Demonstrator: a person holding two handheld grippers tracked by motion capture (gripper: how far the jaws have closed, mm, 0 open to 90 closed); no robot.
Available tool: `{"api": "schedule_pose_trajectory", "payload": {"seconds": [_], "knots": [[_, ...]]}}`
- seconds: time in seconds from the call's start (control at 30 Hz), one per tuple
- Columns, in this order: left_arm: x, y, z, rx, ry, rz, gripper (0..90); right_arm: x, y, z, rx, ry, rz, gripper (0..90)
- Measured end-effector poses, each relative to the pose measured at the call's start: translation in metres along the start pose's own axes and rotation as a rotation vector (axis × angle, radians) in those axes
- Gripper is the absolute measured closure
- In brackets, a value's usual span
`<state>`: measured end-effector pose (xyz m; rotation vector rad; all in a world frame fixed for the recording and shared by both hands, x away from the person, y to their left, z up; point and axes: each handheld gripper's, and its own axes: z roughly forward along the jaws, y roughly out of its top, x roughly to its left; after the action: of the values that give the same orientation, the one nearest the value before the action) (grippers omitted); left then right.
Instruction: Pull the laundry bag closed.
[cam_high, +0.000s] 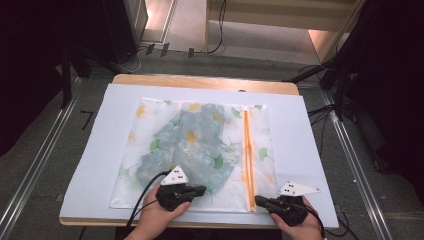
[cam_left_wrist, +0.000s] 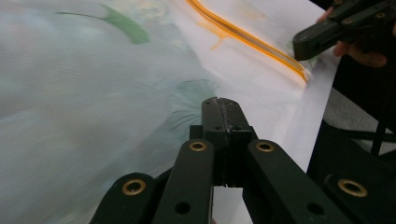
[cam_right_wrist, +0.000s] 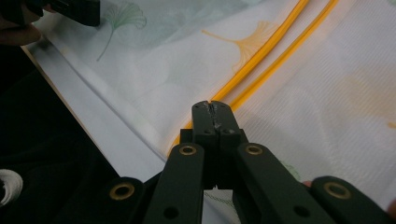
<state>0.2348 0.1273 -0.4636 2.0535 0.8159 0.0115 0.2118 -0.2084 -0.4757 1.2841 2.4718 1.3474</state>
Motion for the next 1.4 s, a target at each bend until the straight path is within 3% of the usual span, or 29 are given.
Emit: {"api": "schedule_pose_trajectory", "payload": {"seconds": [0.17,0.23,0.37,0.47,0.57,0.73,0.87,0.93,1.0,1.07,1.1,1.23,1.4], "knots": [[-0.014,0.009,0.025,0.028,-0.051,0.012,90.0,-0.002,-0.003,0.007,0.056,-0.007,0.003,90.0],[-0.019,0.012,0.036,0.040,-0.070,0.009,90.0,-0.003,-0.004,0.008,0.051,0.000,0.011,90.0],[-0.030,0.015,0.055,0.067,-0.077,0.015,90.0,-0.006,-0.004,0.007,0.058,0.006,0.017,90.0],[-0.039,0.013,0.067,0.105,-0.055,0.070,90.0,-0.006,-0.004,0.003,0.041,0.011,0.016,90.0],[-0.041,0.013,0.067,0.105,-0.034,0.088,90.0,-0.006,-0.004,-0.003,0.010,0.038,0.019,90.0],[-0.036,0.012,0.066,0.094,-0.056,0.053,90.0,-0.005,-0.011,-0.011,0.010,0.086,0.013,86.2],[-0.034,0.011,0.066,0.090,-0.068,0.039,90.0,-0.001,-0.012,-0.008,0.020,0.126,-0.027,79.0],[-0.032,0.011,0.067,0.090,-0.077,0.027,90.0,0.004,-0.013,-0.005,0.036,0.113,-0.060,76.2],[-0.032,0.011,0.066,0.090,-0.076,0.029,90.0,0.007,-0.014,-0.002,0.042,0.068,-0.095,75.6],[-0.032,0.011,0.067,0.089,-0.078,0.027,90.0,0.010,-0.016,0.000,0.051,0.023,-0.171,76.0],[-0.032,0.011,0.066,0.092,-0.079,0.025,90.0,0.010,-0.017,0.001,0.051,0.014,-0.181,76.8],[-0.032,0.011,0.066,0.092,-0.079,0.025,90.0,0.011,-0.016,0.000,0.055,0.003,-0.198,81.0],[-0.031,0.011,0.067,0.092,-0.085,0.017,90.0,0.008,-0.014,-0.004,0.045,0.019,-0.166,89.3]]}}
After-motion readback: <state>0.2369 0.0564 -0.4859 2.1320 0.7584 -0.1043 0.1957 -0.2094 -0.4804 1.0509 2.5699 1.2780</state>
